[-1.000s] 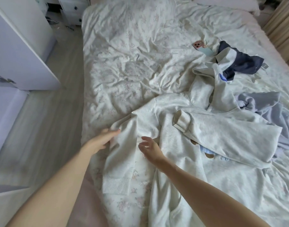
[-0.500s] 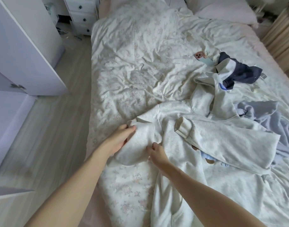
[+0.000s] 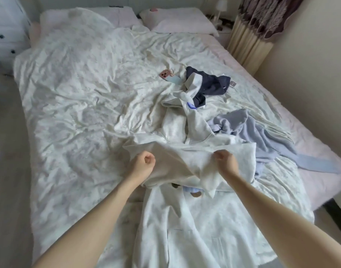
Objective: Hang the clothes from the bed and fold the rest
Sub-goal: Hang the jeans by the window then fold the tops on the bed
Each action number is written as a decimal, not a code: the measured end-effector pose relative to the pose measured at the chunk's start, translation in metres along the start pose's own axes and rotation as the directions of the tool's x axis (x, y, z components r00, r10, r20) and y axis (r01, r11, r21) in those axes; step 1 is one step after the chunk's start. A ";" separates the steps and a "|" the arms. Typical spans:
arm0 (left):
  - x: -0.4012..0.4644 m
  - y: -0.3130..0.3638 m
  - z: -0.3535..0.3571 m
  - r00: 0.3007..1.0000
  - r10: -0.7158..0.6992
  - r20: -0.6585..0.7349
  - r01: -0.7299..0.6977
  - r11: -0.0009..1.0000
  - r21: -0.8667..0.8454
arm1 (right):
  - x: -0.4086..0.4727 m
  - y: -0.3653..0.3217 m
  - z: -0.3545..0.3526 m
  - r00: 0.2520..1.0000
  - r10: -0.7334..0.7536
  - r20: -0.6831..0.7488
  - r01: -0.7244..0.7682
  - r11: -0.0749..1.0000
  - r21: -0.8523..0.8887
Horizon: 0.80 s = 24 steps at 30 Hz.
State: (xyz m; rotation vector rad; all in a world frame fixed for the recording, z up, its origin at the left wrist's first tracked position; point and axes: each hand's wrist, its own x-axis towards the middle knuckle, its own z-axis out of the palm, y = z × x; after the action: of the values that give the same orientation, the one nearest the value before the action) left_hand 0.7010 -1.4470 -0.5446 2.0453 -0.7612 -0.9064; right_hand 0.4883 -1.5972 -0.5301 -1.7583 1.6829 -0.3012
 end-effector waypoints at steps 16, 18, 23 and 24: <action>0.120 -0.021 0.060 0.998 -0.001 0.068 -0.053 0.621 0.782 | 0.018 0.108 0.072 0.987 0.045 0.151 -0.018 0.984 -0.180; 0.125 -0.016 0.057 0.993 0.114 0.018 -0.100 0.767 0.634 | 0.030 0.107 0.058 0.992 0.123 0.024 -0.122 0.990 -0.064; 0.127 -0.001 0.050 0.970 0.243 -0.012 -0.202 0.831 0.519 | 0.071 0.115 -0.008 0.969 0.197 -0.151 -0.173 0.973 0.154; 0.126 -0.001 0.050 0.970 0.241 0.011 -0.213 0.830 0.516 | 0.077 0.115 -0.019 0.975 0.149 -0.163 -0.131 0.984 0.119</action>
State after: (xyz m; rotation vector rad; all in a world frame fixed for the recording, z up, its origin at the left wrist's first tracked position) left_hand 0.7335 -1.5602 -0.6120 2.3510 -1.2979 -0.5401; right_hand 0.3965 -1.6692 -0.6073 -1.5630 1.8655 -0.4819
